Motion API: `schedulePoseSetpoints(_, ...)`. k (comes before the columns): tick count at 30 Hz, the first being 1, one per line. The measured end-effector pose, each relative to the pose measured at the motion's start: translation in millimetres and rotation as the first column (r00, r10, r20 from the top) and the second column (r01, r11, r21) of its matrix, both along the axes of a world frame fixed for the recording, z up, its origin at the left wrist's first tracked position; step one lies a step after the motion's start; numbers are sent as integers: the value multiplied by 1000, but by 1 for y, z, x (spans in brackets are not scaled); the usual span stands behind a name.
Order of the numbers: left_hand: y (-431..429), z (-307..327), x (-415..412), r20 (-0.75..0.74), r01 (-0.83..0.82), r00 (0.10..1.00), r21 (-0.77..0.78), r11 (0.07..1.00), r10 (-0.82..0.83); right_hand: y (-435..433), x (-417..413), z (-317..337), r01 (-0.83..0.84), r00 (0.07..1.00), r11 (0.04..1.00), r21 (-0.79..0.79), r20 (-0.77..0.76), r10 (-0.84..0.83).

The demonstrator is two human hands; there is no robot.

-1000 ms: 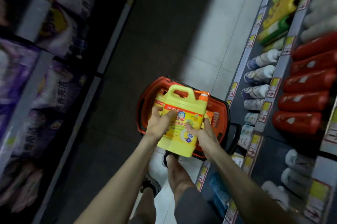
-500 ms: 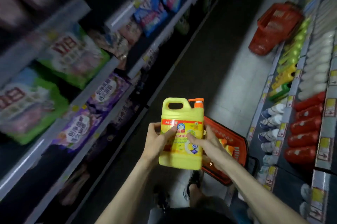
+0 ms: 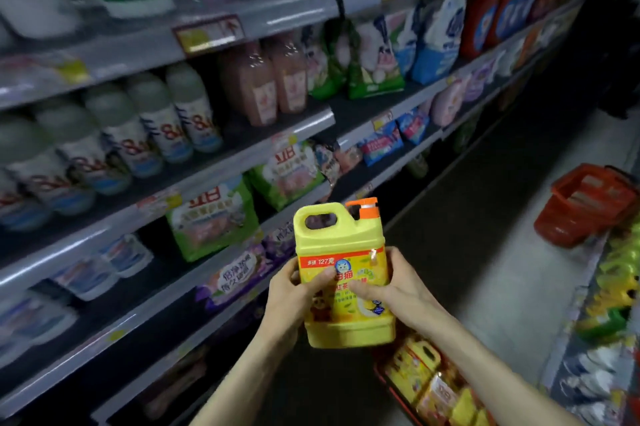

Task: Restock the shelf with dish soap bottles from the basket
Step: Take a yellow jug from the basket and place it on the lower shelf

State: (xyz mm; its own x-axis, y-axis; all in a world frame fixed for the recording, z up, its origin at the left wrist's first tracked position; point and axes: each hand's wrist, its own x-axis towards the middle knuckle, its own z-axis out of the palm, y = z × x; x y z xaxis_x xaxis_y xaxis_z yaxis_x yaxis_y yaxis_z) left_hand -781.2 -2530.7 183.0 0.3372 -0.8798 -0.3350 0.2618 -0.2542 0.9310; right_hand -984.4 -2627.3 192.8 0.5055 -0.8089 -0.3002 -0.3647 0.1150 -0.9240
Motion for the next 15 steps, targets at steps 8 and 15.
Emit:
schedulePoseSetpoints(8, 33, 67, 34, 218, -252, 932, -187, 950, 290, -7, 76, 65, -201, 975, 948, -245, 38, 217)
schedulePoseSetpoints(15, 64, 113, 39, 433, -433, 732, -301, 850, 526, -4, 131, 109, -320, 918, 857, -403, 93, 386)
